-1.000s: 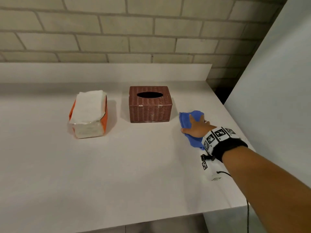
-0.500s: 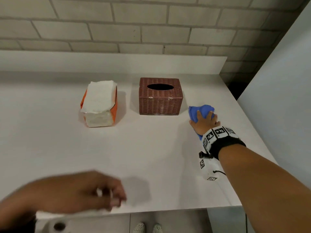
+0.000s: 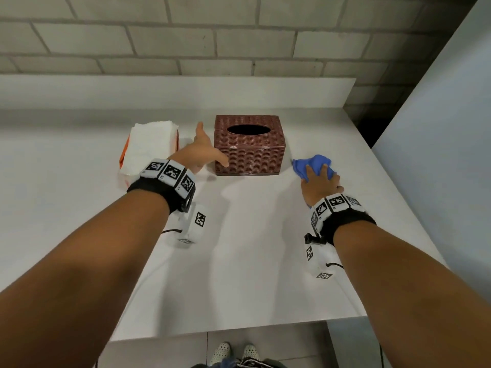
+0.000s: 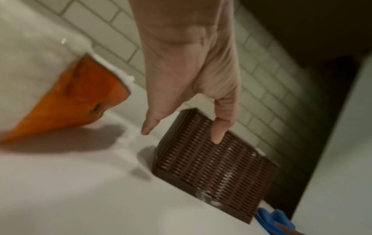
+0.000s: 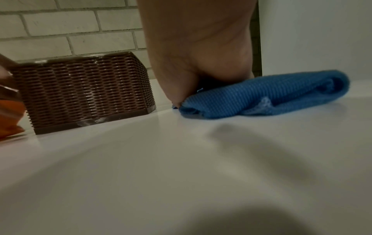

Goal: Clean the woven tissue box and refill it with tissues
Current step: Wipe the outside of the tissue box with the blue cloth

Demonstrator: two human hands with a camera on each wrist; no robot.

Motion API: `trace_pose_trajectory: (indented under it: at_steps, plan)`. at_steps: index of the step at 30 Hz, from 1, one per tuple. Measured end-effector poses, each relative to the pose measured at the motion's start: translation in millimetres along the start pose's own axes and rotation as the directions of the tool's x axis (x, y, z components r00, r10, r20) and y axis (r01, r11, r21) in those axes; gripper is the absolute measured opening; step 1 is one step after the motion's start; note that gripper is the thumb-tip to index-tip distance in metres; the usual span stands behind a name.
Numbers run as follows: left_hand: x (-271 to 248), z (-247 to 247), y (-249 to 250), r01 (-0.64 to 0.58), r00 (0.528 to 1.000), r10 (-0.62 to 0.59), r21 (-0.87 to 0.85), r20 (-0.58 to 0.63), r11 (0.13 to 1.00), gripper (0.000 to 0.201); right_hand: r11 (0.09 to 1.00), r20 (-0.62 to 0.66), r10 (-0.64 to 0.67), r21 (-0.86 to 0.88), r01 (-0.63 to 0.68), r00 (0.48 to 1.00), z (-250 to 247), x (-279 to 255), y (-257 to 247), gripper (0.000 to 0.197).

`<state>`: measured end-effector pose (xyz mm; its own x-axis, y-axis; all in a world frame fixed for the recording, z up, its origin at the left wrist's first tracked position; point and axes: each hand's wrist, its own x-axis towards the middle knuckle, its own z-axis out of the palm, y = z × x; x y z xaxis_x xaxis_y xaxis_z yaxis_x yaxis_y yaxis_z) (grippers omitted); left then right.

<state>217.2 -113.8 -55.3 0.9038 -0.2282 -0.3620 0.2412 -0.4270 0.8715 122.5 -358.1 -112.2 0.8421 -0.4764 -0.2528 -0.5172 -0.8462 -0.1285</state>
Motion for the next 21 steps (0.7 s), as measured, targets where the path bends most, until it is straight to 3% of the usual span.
trace_pose_trajectory:
  at_steps: [7,13,17,21]
  plan:
    - [18,1,-16,-0.062,0.995,0.065,-0.047,0.074,0.997,0.122,0.997,-0.053,-0.040,-0.064,0.036,0.998,-3,9,-8,0.049]
    - [28,-6,-13,-0.066,0.982,0.056,0.050,0.181,0.997,0.126,0.979,-0.060,-0.146,0.132,0.153,0.987,-18,31,-12,0.040]
    - [35,-12,-10,-0.043,0.973,0.027,0.066,0.228,0.997,0.129,0.825,-0.025,-0.248,0.519,0.225,0.968,-34,31,-28,0.033]
    - [40,-16,-9,-0.050,0.967,0.037,0.046,0.253,0.998,0.138,0.630,0.077,-0.215,0.772,0.078,0.974,-43,32,-40,0.034]
